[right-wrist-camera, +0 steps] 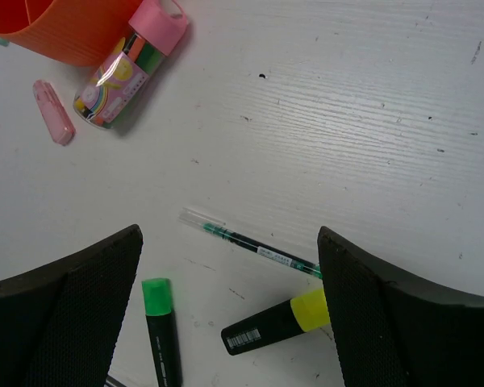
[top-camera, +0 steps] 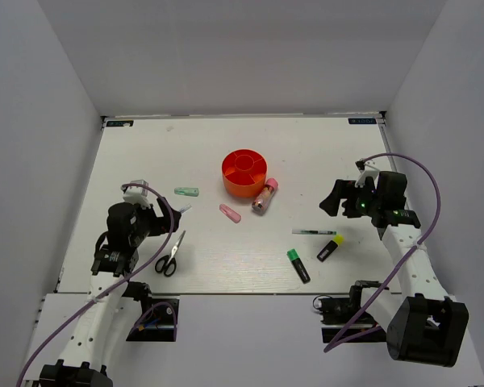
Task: Sort the stationery into containers
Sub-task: Pick up the stationery from the center of the board.
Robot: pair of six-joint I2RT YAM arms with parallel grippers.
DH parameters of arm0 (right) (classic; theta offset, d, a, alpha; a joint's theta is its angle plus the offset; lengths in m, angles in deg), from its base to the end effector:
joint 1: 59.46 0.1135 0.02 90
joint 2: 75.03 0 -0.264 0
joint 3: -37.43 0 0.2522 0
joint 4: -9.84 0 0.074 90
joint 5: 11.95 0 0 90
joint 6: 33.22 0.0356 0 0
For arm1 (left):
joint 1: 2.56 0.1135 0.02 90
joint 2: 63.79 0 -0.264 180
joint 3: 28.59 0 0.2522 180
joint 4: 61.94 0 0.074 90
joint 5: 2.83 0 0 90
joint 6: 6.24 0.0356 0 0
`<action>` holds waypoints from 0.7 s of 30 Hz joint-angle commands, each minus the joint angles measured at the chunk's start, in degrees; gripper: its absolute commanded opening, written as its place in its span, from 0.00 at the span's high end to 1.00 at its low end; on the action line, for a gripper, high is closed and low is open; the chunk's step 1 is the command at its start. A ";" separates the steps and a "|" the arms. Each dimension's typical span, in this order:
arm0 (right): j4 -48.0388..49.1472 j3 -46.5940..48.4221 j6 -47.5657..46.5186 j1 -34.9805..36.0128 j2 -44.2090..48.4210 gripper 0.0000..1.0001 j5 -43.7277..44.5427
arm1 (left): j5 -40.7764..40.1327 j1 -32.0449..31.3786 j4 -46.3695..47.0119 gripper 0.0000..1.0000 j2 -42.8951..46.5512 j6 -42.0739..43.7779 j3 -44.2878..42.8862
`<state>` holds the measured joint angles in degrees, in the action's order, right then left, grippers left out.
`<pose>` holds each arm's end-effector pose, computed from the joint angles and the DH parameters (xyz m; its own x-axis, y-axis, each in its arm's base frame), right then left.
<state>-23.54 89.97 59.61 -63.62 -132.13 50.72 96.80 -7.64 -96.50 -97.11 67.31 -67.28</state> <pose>0.2119 0.0010 0.2502 -0.6271 0.0896 -0.7738 -0.2660 0.9090 0.3209 0.1446 -0.0188 0.2289 -0.5318 -0.2330 -0.8142 0.0857 0.9417 -0.3255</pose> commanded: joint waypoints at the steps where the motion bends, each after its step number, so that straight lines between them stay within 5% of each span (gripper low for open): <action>1: 1.07 1.12 0.42 -0.32 0.58 0.10 0.09 | 1.53 0.16 1.11 0.00 0.19 -0.43 -1.09; 6: -2.17 1.20 -7.21 -0.85 0.15 0.10 -0.26 | 1.36 0.07 1.02 0.00 -0.43 -0.69 -1.26; 10: -5.95 2.87 -15.92 -0.67 -0.99 0.10 0.08 | 1.71 0.07 1.02 0.14 -1.22 -0.43 -1.70; 11: -7.70 3.92 -16.45 -0.58 -1.34 0.10 0.70 | 1.80 0.16 1.20 0.20 -1.31 -0.34 -1.79; 15: -8.68 5.16 -18.38 -0.67 -0.65 0.10 4.92 | 0.40 -0.37 1.11 0.81 -3.32 -0.95 -1.79; 18: -11.31 4.81 -22.00 -0.76 0.50 0.10 0.00 | -0.57 -1.07 0.06 1.00 -5.78 -1.83 -3.19; 19: -9.84 4.20 -21.73 -0.76 1.37 0.48 -1.39 | -2.40 -1.24 -0.82 1.00 -7.18 -3.23 -4.15; 20: -9.91 4.19 -21.64 -0.58 1.73 0.98 -2.80 | -3.20 -1.16 -1.61 1.00 -9.28 -4.02 -4.95; 21: -9.65 4.02 -20.07 -0.58 1.90 1.00 -1.86 | -5.13 -1.25 -2.49 1.00 -10.35 -5.60 -5.56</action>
<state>-32.58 92.49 40.66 -64.25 -131.96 51.55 95.60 -8.49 -97.16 -105.01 64.97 -69.49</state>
